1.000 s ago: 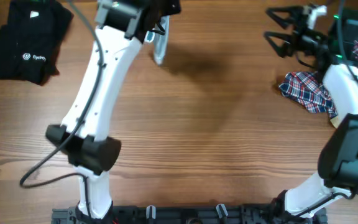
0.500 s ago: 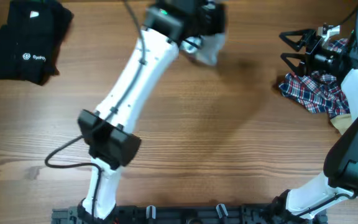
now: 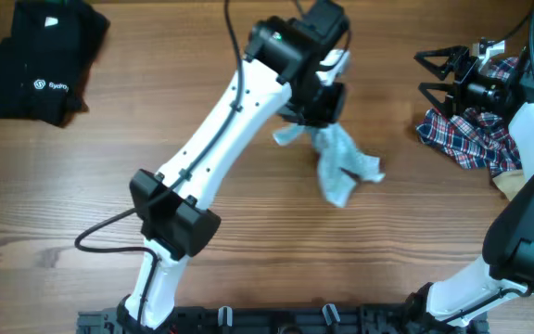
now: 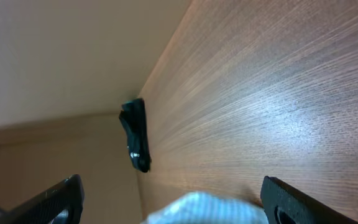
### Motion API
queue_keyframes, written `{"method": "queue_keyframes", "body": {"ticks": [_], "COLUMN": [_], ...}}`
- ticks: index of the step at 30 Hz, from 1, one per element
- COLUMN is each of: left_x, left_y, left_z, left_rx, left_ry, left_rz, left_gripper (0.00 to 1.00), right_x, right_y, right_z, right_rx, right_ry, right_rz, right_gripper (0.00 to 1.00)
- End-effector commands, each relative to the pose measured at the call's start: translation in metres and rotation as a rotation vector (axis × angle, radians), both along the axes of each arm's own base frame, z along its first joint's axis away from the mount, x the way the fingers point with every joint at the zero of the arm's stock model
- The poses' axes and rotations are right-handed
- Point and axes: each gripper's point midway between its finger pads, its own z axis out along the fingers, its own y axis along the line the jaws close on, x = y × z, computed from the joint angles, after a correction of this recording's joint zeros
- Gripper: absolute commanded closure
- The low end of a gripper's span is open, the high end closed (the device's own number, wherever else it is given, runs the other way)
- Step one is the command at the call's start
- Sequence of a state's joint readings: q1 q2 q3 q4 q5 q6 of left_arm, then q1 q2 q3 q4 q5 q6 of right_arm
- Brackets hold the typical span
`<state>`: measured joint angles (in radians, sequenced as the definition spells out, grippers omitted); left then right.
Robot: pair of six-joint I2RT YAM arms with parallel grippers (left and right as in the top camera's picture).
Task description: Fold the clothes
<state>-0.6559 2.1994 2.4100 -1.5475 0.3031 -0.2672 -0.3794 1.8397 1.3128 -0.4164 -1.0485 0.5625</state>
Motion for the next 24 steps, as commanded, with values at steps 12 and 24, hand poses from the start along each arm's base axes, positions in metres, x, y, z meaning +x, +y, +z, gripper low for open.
{"method": "queue_keyframes", "body": {"ticks": [12,24], "left_x": [0.191,0.168], "left_y": [0.098,0.066], "left_z": [0.058,0.05], "left_rx": [-0.023,-0.093], "left_ry": [-0.579,-0.475], "left_rz": [0.483,0.432], "left_gripper": [0.96,0.96], "right_x": [-0.006,-0.007], "right_y": [0.006,0.005], "right_z": [0.011,0.009], "right_rx": [-0.018,-0.032], "right_ry": [-0.052,-0.052], "right_rz": [0.042,0.046], "right_gripper": [0.08,0.08]}}
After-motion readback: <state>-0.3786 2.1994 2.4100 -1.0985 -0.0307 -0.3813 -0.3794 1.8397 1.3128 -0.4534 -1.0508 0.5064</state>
